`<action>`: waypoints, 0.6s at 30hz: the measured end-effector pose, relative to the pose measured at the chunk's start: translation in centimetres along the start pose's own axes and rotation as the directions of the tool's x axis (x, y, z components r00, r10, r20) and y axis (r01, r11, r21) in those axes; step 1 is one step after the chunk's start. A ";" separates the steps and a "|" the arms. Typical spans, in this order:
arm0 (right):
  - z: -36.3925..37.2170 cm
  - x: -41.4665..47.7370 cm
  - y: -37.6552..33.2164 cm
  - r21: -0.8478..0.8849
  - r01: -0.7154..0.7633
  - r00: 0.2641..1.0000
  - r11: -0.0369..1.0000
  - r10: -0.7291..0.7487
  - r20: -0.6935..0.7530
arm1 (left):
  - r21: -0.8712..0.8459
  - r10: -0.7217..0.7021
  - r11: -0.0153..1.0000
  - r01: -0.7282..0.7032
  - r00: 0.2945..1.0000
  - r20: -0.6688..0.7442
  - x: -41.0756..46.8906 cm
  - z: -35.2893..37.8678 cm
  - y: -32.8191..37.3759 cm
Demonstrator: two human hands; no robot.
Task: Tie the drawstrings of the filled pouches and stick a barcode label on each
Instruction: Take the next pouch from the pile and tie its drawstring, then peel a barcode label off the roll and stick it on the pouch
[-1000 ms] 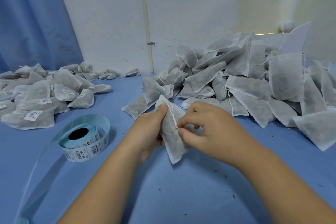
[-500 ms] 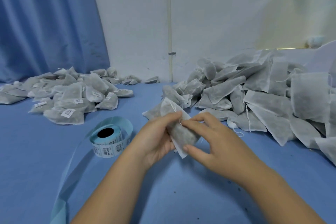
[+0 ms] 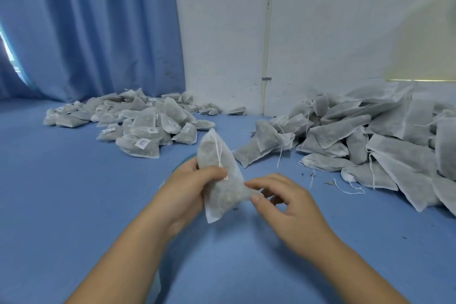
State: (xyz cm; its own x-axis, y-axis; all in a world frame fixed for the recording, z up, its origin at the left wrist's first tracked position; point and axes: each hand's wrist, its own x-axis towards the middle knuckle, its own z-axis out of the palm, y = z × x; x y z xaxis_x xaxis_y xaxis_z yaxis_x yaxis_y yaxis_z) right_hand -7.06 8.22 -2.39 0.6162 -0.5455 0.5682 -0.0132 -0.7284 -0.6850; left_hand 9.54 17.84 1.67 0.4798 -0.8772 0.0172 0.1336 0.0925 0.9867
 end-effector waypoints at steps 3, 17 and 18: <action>2.3 0.8 -0.7 0.113 -0.187 0.982 0.976 0.185 0.027 | -0.008 0.066 0.998 -0.066 0.997 -0.042 -0.8 -4.3 1.8; 14.5 5.8 -4.1 -0.037 -0.468 0.863 0.883 0.466 0.193 | 0.387 0.098 0.919 0.073 0.910 -0.403 -1.3 -16.0 0.1; 15.1 6.0 -4.2 -0.044 -0.471 0.863 0.881 0.471 0.183 | 0.403 0.097 0.911 0.092 0.901 -0.423 -1.3 -16.2 -0.1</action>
State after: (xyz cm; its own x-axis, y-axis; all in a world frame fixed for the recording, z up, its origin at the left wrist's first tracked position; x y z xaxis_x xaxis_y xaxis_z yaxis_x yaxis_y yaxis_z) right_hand 8.56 14.27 -2.98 0.6695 -0.7380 0.0844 -0.3369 -0.4029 -0.8510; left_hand 23.01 26.58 -1.10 0.8120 -0.5820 0.0425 -0.1839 -0.1861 0.9652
